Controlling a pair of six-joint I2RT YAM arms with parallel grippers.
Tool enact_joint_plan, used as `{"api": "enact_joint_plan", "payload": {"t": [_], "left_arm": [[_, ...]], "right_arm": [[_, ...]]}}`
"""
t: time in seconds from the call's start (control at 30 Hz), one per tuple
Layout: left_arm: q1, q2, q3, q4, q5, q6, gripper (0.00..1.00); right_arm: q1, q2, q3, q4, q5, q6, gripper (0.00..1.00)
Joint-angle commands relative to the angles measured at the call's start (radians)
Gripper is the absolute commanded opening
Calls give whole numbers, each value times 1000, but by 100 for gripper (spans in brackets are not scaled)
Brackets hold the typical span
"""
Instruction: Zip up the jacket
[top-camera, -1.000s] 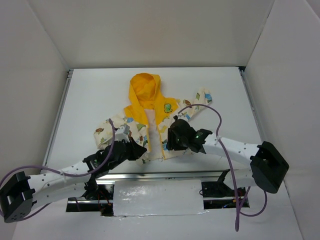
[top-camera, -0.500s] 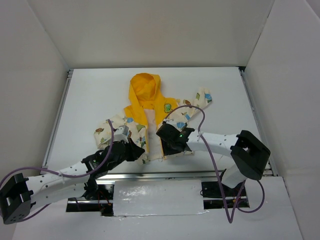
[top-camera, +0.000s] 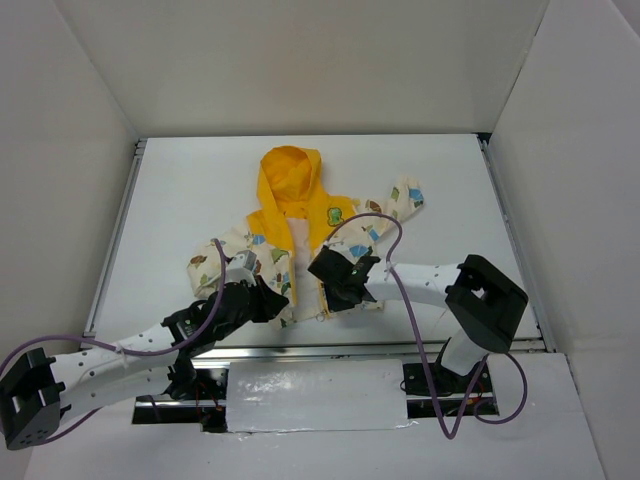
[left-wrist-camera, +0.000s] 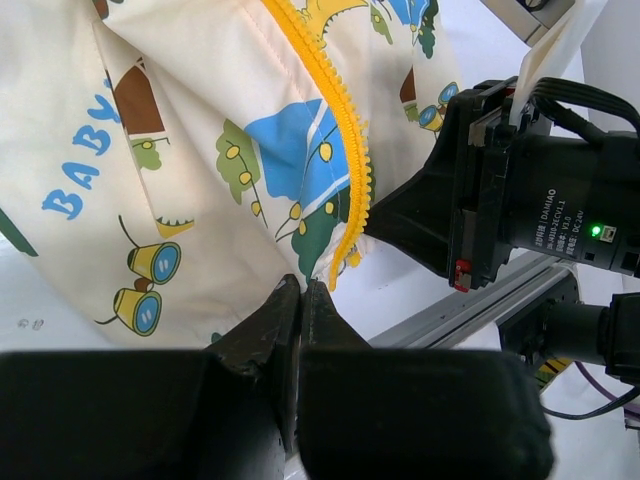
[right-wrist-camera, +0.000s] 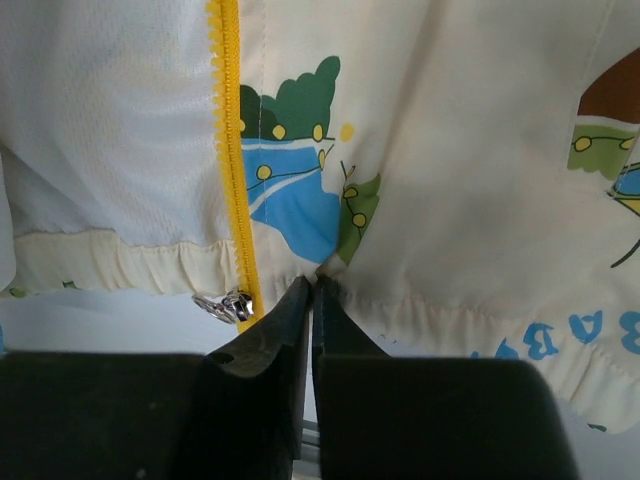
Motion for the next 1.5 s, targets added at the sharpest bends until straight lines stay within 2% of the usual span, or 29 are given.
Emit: {"api": "enact_joint_plan", "payload": {"t": [0.0, 0.03, 0.13, 0.23, 0.37, 0.67, 0.8, 0.93, 1.03, 1.2, 1.23, 1.33, 1.4, 1.47], "left_arm": [[4, -8, 7, 16, -9, 1, 0], [4, -5, 9, 16, -9, 1, 0], [4, -2, 12, 15, -9, 1, 0], [4, 0, 12, 13, -6, 2, 0], [6, 4, 15, 15, -4, 4, 0], [4, 21, 26, 16, 2, 13, 0], [6, 24, 23, 18, 2, 14, 0], [4, 27, 21, 24, 4, 14, 0], [7, 27, 19, 27, 4, 14, 0], [6, 12, 12, 21, 2, 14, 0], [7, 8, 9, 18, -2, 13, 0], [9, 1, 6, 15, -6, 10, 0], [9, -2, 1, 15, -6, 8, 0], [9, -5, -2, 15, -6, 8, 0]], "right_arm": [[21, 31, 4, 18, -16, 17, 3], [23, 28, 7, 15, -14, 17, 0], [23, 1, 11, 20, -16, 17, 2], [32, -19, 27, 0, -3, 23, 24], [64, -5, 54, -36, 36, 36, 37], [81, 73, 85, -37, 49, 47, 40], [87, 75, 96, -36, 55, 50, 47], [107, 106, 131, -65, 84, 64, 48], [118, 142, 146, -77, 96, 73, 44], [120, 162, 123, -53, 90, 84, 31], [118, 162, 119, -51, 92, 86, 24], [118, 164, 114, -48, 86, 86, 14], [121, 159, 117, -51, 87, 89, 0], [126, 141, 122, -63, 96, 89, 0]]}}
